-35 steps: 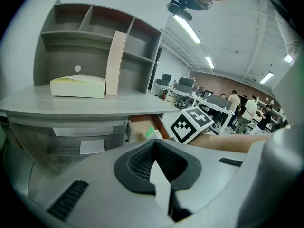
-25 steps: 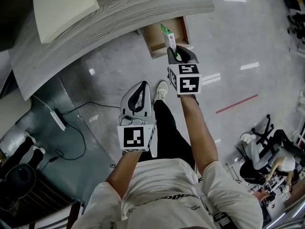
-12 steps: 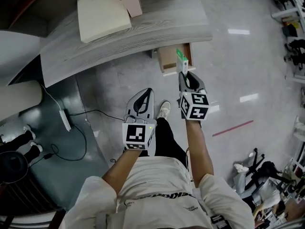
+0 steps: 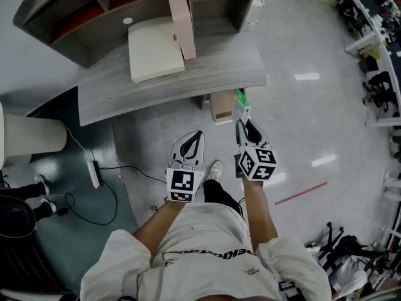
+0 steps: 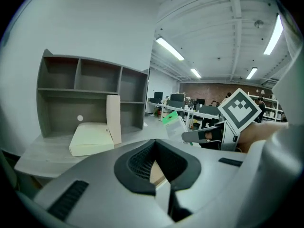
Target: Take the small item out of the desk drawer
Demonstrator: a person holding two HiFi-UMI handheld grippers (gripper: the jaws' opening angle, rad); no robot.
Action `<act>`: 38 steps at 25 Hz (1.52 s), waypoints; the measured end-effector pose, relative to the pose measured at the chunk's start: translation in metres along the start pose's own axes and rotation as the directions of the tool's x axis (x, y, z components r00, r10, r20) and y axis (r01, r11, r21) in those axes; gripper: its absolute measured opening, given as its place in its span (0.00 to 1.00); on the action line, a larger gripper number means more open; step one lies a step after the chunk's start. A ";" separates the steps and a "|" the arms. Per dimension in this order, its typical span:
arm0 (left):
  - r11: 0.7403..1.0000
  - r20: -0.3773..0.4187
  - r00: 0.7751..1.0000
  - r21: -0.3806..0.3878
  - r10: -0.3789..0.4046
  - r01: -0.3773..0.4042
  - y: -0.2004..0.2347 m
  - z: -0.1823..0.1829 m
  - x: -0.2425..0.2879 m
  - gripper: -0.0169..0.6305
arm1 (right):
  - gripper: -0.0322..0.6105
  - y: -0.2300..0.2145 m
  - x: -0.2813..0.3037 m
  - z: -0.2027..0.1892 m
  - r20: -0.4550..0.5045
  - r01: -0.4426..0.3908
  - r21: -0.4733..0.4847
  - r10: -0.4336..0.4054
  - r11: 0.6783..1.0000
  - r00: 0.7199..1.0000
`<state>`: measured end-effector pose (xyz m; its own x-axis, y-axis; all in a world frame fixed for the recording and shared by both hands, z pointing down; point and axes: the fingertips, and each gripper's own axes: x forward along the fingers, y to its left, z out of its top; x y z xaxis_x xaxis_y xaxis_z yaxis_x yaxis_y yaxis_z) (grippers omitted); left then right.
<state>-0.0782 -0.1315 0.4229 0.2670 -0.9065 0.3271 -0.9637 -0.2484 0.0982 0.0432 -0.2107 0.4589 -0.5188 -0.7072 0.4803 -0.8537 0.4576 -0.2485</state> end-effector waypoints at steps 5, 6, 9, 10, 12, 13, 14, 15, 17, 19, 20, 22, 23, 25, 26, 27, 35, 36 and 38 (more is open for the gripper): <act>1.000 0.031 0.999 0.004 -0.016 0.016 -0.009 0.037 -0.016 0.05 | 0.23 0.015 -0.032 0.033 0.044 -0.009 0.005 0.009 1.000 0.999; 1.000 0.038 0.999 0.004 -0.017 0.017 -0.010 0.043 -0.019 0.05 | 0.23 0.018 -0.038 0.039 0.057 -0.011 -0.001 0.011 1.000 0.998; 1.000 0.067 0.998 0.009 -0.017 0.017 -0.013 0.060 -0.027 0.05 | 0.23 0.030 -0.056 0.055 0.095 -0.023 -0.027 0.026 0.999 0.995; 1.000 0.077 0.997 0.012 -0.016 0.015 -0.012 0.064 -0.029 0.05 | 0.23 0.033 -0.060 0.061 0.106 -0.025 -0.033 0.029 0.999 0.994; 1.000 0.091 0.996 0.019 -0.013 0.011 -0.010 0.073 -0.032 0.05 | 0.23 0.039 -0.068 0.070 0.126 -0.026 -0.039 0.030 0.999 0.992; 1.000 0.099 0.995 0.024 -0.013 0.011 -0.010 0.078 -0.034 0.05 | 0.23 0.042 -0.071 0.074 0.134 -0.025 -0.044 0.031 0.999 0.991; 0.999 0.111 0.994 0.030 -0.015 0.011 -0.009 0.084 -0.036 0.05 | 0.23 0.044 -0.075 0.078 0.142 -0.025 -0.051 0.032 0.998 0.989; 0.999 0.124 0.992 0.036 -0.017 0.012 -0.008 0.090 -0.037 0.05 | 0.23 0.047 -0.078 0.082 0.150 -0.026 -0.061 0.035 0.998 0.988; 0.999 0.138 0.990 0.049 -0.021 0.014 -0.005 0.098 -0.038 0.05 | 0.23 0.051 -0.082 0.091 0.169 -0.024 -0.074 0.036 0.997 0.985; 0.998 0.147 0.989 0.058 -0.025 0.017 -0.003 0.103 -0.038 0.05 | 0.23 0.054 -0.086 0.099 0.192 -0.019 -0.080 0.034 0.997 0.981; 0.998 0.151 0.988 0.062 -0.028 0.019 -0.003 0.104 -0.039 0.05 | 0.23 0.055 -0.087 0.102 0.202 -0.018 -0.081 0.034 0.997 0.979; 0.998 0.158 0.987 0.063 -0.033 0.023 -0.002 0.106 -0.041 0.05 | 0.23 0.058 -0.092 0.103 0.215 -0.021 -0.074 0.036 0.997 0.976; 0.998 0.162 0.986 0.063 -0.034 0.024 -0.002 0.107 -0.042 0.05 | 0.23 0.059 -0.094 0.104 0.219 -0.023 -0.066 0.037 0.998 0.975; 0.998 0.170 0.985 0.064 -0.033 0.022 0.000 0.110 -0.042 0.05 | 0.23 0.062 -0.095 0.107 0.226 -0.025 -0.065 0.039 0.998 0.973; 0.998 0.172 0.985 0.059 -0.031 0.021 0.001 0.112 -0.042 0.05 | 0.23 0.063 -0.096 0.109 0.230 -0.024 -0.075 0.040 0.997 0.972; 0.998 0.172 0.985 0.053 -0.030 0.021 0.002 0.112 -0.042 0.05 | 0.23 0.065 -0.096 0.111 0.235 -0.024 -0.083 0.043 0.996 0.971; 0.998 0.192 0.981 0.061 -0.034 0.022 -0.001 0.119 -0.036 0.05 | 0.23 0.060 -0.099 0.126 0.275 -0.030 -0.097 0.056 0.995 0.960; 0.998 0.194 0.980 0.064 -0.035 0.023 -0.002 0.119 -0.035 0.05 | 0.23 0.060 -0.099 0.125 0.275 -0.032 -0.097 0.058 0.995 0.960; 0.997 0.197 0.980 0.067 -0.036 0.023 -0.004 0.119 -0.032 0.05 | 0.23 0.059 -0.099 0.125 0.277 -0.036 -0.096 0.061 0.995 0.959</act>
<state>-0.0840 -0.1420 0.2996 0.2948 -0.9465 0.1313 -0.9556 -0.2917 0.0422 0.0385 -0.1810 0.2919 -0.5618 -0.7995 0.2127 -0.8266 0.5320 -0.1835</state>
